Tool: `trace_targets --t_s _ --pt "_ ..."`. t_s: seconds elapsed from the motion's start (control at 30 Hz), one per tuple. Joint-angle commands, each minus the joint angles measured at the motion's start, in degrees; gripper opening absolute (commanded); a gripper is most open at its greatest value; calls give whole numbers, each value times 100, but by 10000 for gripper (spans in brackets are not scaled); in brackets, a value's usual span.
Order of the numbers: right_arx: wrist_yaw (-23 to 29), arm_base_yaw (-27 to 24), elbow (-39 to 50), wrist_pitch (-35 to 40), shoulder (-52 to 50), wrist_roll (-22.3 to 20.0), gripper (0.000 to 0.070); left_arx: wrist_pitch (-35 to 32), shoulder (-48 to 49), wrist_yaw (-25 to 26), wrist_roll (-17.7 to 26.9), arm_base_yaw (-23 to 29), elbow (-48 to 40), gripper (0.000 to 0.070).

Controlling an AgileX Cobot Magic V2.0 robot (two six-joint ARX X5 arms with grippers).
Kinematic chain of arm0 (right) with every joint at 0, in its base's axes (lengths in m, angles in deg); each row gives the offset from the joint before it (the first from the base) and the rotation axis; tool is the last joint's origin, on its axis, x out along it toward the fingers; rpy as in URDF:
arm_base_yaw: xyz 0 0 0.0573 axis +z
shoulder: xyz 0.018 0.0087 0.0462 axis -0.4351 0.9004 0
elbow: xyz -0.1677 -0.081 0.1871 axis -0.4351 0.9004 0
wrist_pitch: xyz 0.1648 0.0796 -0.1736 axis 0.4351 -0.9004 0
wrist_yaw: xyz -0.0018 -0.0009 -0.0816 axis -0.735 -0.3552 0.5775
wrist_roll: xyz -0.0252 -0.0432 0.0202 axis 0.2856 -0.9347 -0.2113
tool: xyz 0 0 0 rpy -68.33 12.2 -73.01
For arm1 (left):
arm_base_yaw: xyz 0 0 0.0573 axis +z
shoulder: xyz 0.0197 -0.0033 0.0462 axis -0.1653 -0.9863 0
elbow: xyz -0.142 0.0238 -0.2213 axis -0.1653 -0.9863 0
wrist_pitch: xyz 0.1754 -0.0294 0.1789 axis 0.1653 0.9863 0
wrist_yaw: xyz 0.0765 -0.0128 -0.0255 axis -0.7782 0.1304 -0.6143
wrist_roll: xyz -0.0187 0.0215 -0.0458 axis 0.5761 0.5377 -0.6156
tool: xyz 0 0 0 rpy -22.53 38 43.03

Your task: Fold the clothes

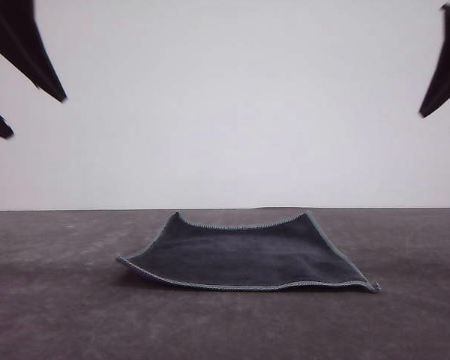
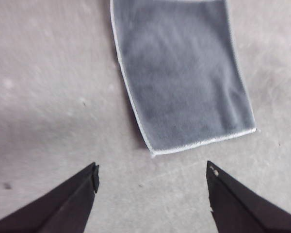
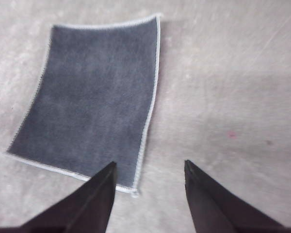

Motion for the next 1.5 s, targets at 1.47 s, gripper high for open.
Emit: trace_targets --t_s 1.47 --pt "-1690 -363 -3023 2366 6015 -22 326 -2136 -6278 644 90 28 3653 426"
